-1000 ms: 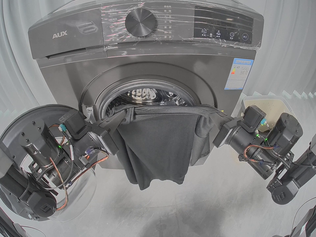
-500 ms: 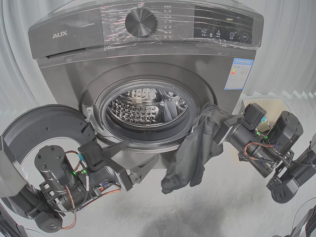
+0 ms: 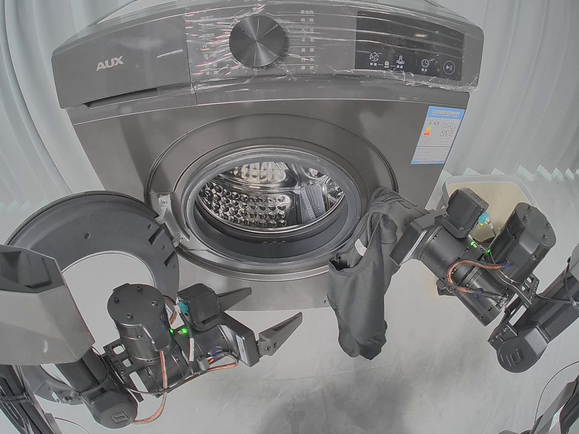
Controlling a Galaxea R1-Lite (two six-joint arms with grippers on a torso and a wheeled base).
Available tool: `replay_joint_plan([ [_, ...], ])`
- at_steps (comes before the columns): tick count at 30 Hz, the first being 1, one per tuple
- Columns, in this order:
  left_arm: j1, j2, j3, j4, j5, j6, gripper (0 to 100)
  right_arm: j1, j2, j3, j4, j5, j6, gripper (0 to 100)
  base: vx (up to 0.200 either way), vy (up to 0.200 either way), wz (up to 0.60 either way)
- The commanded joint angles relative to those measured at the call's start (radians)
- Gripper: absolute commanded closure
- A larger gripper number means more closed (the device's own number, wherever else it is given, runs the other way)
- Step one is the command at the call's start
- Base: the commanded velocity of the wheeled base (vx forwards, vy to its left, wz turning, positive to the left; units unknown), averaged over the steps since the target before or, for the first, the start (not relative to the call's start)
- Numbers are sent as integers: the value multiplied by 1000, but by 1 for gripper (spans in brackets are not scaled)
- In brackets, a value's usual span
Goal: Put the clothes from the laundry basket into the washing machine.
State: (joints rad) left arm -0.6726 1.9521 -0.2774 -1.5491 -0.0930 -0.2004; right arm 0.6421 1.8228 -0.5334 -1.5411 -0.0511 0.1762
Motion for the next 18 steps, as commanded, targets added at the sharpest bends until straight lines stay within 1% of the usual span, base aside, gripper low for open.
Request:
replay_joint_plan([
  [1,13,103,-19,0,-34,1,0,2,-2,0,-1,0,0,100,0,0,0],
  [4,31,146,-54,0,-65,4,0,11,-7,1,-1,0,0,100,0,0,0],
  [7,47,183,-95,0,-67,7,0,21,-8,1,-1,0,0,100,0,0,0],
  [12,77,269,-193,0,-65,41,0,42,-14,4,-1,0,2,100,0,0,0],
  [13,77,269,-193,0,-65,41,0,42,-14,4,-1,0,2,100,0,0,0],
  [14,90,298,-232,0,-67,55,0,53,-14,4,-1,0,2,100,0,0,0],
  [16,94,312,-250,0,-68,59,0,57,-16,6,-1,0,2,100,0,0,0],
  [18,97,341,-295,0,-86,70,0,62,-14,6,-1,0,2,100,0,0,0],
])
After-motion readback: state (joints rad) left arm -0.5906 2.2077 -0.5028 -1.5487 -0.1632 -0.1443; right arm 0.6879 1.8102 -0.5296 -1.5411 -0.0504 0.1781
